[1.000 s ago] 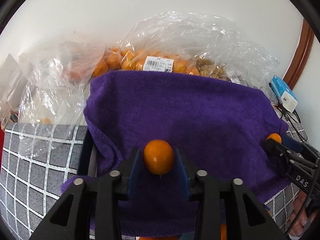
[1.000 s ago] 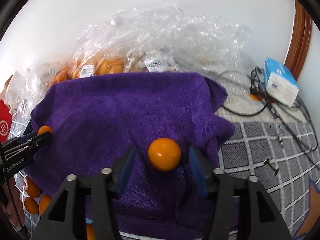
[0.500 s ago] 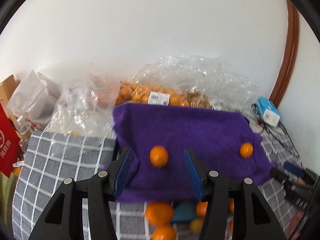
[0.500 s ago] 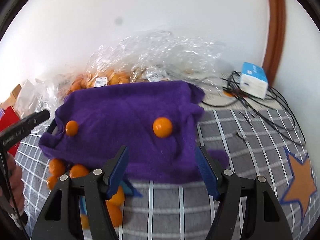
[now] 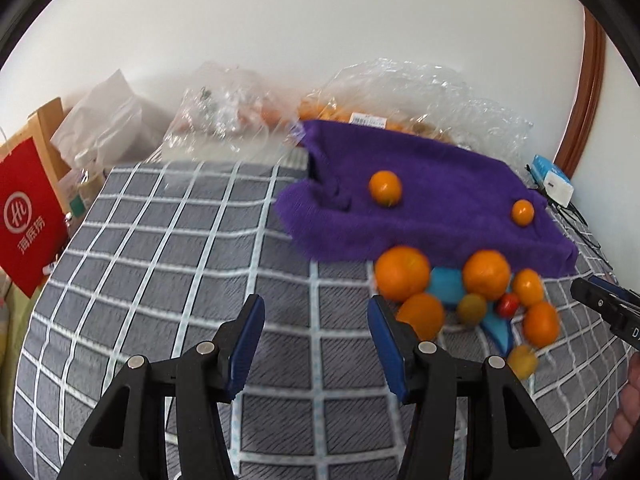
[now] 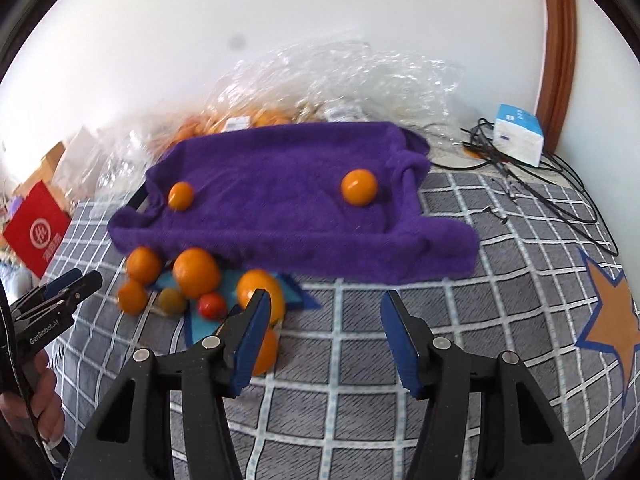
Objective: Organize fruits
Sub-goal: 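Open the left gripper over the towel while the right gripper withdraws, then close the right gripper on a large mandarin while the left gripper grasps an orange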
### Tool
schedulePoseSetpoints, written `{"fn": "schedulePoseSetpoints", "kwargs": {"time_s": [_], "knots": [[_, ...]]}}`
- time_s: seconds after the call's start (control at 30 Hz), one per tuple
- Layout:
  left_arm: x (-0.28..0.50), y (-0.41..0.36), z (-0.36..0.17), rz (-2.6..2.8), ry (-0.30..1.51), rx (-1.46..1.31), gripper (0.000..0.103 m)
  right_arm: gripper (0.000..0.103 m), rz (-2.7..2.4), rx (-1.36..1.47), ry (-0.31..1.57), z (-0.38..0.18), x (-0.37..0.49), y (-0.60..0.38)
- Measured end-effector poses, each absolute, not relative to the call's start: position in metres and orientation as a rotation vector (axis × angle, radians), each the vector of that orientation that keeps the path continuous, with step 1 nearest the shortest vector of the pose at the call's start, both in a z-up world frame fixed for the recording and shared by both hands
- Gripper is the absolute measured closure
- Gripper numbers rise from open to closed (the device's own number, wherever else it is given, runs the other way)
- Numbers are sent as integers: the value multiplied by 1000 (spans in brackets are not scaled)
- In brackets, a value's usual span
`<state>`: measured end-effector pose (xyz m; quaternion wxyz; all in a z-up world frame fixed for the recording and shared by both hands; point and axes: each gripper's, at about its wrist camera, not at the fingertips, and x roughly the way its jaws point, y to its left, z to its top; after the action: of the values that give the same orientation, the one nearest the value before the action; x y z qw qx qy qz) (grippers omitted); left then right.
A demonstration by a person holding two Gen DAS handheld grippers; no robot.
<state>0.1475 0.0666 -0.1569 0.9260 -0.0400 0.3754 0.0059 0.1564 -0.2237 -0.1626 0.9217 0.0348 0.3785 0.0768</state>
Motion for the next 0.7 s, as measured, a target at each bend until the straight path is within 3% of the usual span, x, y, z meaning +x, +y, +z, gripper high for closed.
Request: {"fn": "schedulePoseSetpoints", "kwargs": {"time_s": [0.6,0.7], "knots": [[140,74,-171,-68,793,-199,51,47,314,77,821,-195,153,-184],[139,75,-170,-69,789,-203,52,59,299,66,829,-199,156,-181]]}}
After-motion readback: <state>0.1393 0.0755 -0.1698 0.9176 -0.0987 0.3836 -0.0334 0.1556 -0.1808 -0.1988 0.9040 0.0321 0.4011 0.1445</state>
